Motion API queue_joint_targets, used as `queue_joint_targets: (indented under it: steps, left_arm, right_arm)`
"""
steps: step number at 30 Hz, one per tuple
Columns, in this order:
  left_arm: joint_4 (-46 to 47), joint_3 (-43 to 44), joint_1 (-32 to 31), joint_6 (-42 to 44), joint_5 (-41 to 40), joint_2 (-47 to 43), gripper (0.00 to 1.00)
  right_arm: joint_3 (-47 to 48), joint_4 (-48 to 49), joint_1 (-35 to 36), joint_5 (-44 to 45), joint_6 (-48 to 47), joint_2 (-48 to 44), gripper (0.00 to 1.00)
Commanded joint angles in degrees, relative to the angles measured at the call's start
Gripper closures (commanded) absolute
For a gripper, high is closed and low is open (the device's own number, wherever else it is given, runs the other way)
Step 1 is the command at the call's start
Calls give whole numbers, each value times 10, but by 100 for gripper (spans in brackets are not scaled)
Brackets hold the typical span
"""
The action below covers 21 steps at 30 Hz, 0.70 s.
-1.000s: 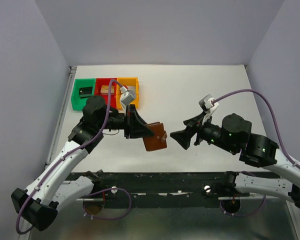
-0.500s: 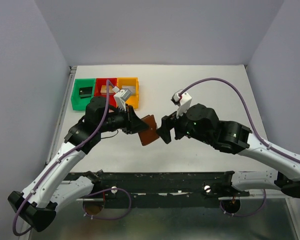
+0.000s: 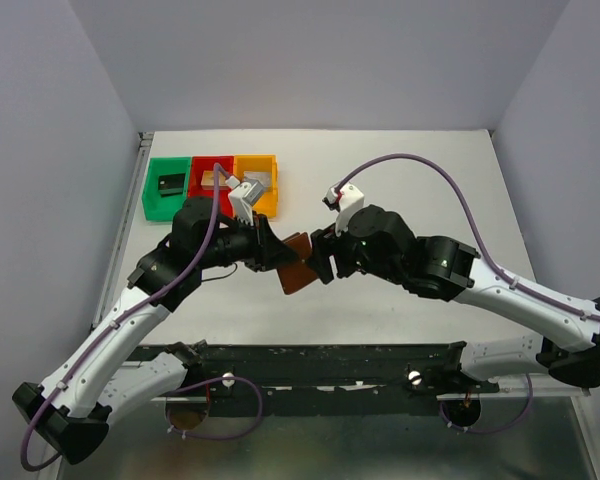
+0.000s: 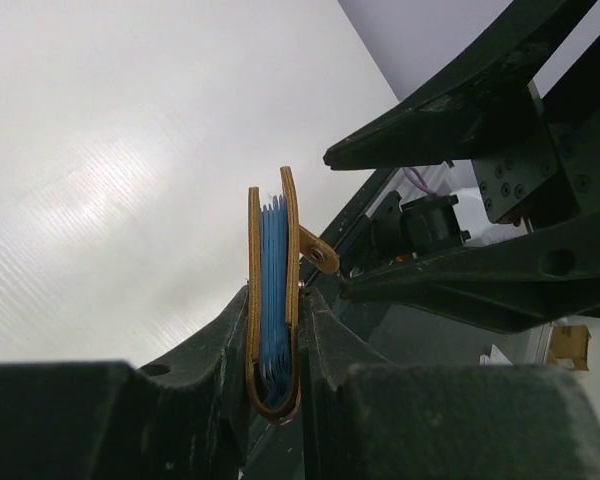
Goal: Take the credit cards out of the card holder
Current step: Open the card holder.
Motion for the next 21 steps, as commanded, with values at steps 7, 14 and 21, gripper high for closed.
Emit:
queue_joint_targets:
  steps: [7, 14, 21]
  left_arm:
    - [25, 6, -4, -7, 11, -23, 100]
    - [63, -8, -4, -10, 49, -30, 100]
    - [134, -33, -4, -11, 129, -37, 100]
  right_arm:
    - [-1, -34, 2, 36, -5, 4, 48]
    - [-18, -37, -1, 34, 0, -8, 63]
    - [-45, -9, -9, 5, 2, -48, 68]
